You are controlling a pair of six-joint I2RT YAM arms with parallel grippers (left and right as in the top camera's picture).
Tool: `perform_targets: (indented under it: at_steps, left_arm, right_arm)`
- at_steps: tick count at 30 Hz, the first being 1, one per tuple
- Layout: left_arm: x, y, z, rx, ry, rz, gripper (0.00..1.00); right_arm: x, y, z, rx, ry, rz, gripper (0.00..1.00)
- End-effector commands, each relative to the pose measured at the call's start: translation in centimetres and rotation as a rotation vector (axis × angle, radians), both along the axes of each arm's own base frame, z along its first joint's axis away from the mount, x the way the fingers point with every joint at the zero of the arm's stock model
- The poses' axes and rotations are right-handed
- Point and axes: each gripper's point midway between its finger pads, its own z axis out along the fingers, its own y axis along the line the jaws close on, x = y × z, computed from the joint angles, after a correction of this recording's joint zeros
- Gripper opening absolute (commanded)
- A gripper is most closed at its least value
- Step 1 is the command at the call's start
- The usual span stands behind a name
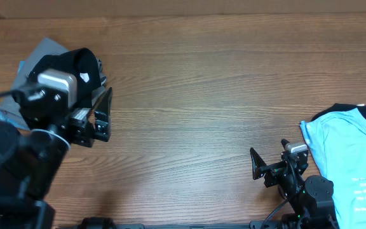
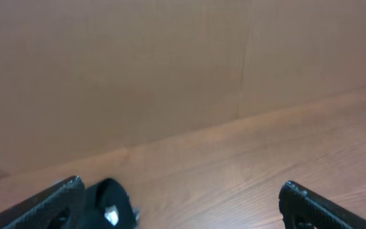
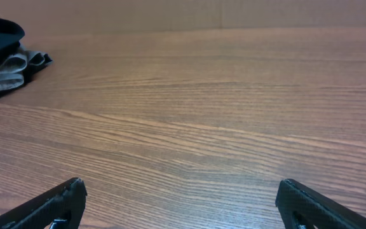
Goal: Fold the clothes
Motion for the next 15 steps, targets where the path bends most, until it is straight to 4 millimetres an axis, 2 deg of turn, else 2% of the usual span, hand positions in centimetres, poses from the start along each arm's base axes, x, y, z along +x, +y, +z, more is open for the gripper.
perform_targets:
  at_steps: [1, 5, 11, 15]
  left_arm:
    - [-1.2, -0.6, -3.3, -0.020, -0.040, -0.031, 1.00]
    - [-2.1, -0.6, -6.8, -0.022, -0.092, -0.031, 1.00]
    - [-4.6, -0.5, -12.8, -0.040, -0.133, -0.029, 1.00]
    - [-5.2, -0.5, -15.1, -0.040, -0.150, -0.030, 1.00]
  right_arm:
    - [0.0, 0.0, -0.1, -0.004, -0.008, 0.003, 1.00]
    - [0.0, 0.0, -0.1, -0.004, -0.008, 0.003, 1.00]
    - [0.0, 0.0, -0.1, -0.004, -0.008, 0.003, 1.00]
    - [0.0, 0.0, -0.1, -0.004, -0.008, 0.003, 1.00]
